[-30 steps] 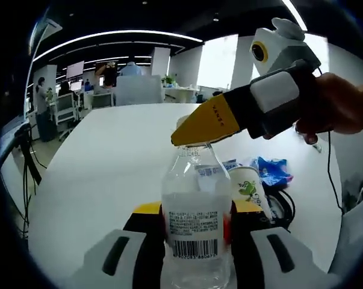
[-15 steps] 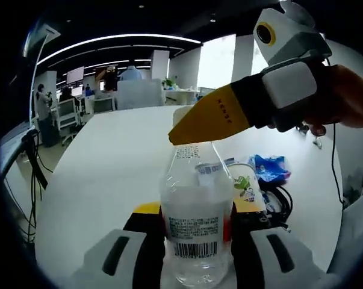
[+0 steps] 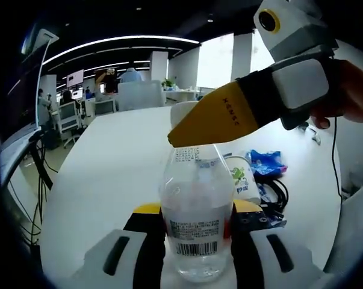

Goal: Arrange the tabletop items into an orderly group along one side of the table until the central work area is clear of visible clutter.

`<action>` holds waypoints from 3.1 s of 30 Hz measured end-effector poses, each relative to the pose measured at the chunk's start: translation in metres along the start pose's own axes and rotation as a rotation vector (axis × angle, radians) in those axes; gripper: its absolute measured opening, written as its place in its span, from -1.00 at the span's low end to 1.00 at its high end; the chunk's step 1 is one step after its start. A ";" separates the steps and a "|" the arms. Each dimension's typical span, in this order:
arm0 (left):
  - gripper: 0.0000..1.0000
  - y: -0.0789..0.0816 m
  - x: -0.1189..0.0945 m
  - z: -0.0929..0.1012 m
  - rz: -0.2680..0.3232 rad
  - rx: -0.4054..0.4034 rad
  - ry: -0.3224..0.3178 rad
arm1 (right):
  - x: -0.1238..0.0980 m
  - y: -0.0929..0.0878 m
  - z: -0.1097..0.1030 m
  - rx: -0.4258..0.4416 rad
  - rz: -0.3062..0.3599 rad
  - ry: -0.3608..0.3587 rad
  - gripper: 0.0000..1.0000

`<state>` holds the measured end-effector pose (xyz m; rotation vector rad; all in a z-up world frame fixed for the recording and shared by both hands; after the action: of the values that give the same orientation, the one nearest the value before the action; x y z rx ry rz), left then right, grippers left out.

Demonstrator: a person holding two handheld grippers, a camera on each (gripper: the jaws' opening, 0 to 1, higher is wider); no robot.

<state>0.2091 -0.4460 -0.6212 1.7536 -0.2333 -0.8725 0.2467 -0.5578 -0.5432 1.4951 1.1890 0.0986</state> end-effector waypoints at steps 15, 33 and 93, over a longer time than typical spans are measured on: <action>-0.18 -0.005 -0.011 0.002 0.018 0.005 0.029 | 0.001 -0.002 -0.018 -0.108 0.001 -0.006 -0.59; -0.18 -0.015 -0.025 -0.004 -0.014 0.033 0.043 | 0.010 -0.007 -0.041 -0.101 -0.005 -0.005 -0.59; -0.39 -0.031 -0.064 -0.050 -0.104 0.003 0.243 | 0.004 -0.015 -0.034 -0.059 -0.051 0.034 -0.50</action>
<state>0.1887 -0.3613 -0.6148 1.8678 0.0163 -0.7241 0.2182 -0.5339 -0.5458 1.4159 1.2402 0.1235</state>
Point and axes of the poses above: the point that each gripper's makers call its tool centre point, and the gripper's own axes: x roughly forward along the fingers, z roughly to its right, y roughly out of its top, the point moved 10 cm from there along -x, roughly backward along the fingers, and after that the axes turned 13 degrees about x, right-handed, at the moved point
